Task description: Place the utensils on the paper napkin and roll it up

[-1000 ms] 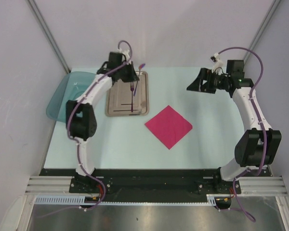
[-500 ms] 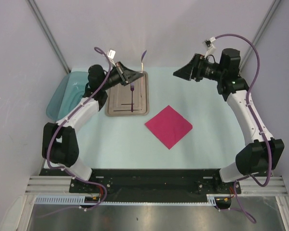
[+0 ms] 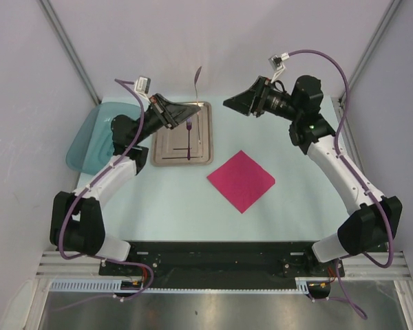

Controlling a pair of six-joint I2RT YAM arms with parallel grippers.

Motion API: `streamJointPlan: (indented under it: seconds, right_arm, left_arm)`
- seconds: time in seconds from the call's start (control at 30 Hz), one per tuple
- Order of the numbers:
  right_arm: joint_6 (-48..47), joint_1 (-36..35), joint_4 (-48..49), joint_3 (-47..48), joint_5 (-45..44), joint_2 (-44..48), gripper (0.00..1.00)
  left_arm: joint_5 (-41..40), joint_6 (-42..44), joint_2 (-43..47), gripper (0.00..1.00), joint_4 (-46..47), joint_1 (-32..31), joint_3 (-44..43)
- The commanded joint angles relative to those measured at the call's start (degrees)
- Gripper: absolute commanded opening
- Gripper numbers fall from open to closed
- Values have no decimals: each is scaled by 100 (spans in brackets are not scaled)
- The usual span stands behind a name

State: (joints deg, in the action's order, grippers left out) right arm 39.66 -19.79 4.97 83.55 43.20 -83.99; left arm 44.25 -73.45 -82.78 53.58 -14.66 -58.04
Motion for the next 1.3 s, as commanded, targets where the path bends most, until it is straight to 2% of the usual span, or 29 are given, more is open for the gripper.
streamJointPlan:
  seconds: [0.0,0.17,0.4,0.63,0.93,1.27]
  right_arm:
    - [244,-349,899,-93,-461,155,62]
    - [68,-719,874,310,-374,-153,57]
    - [-29,-947,768,250,-584,-232,56]
    - [-336,-1352,654,531,-654,-276,50]
    - [-204,-1282,628,408,-787,-285,49]
    - [68,-1246,935,285,-594,-417,47]
  left_arm:
    - [-4,-714,131,0,1161,15,424]
    - [-180,-943,193,0,1523,7,697]
    - [-171,-1259,262,0,1831,-20,812]
    - [-136,-1409,359,0,2243,-90,1137]
    - [-48,-1637,333,0,2630,-160,1190]
    - [-74,-1356,465,0,2367,-301,1278]
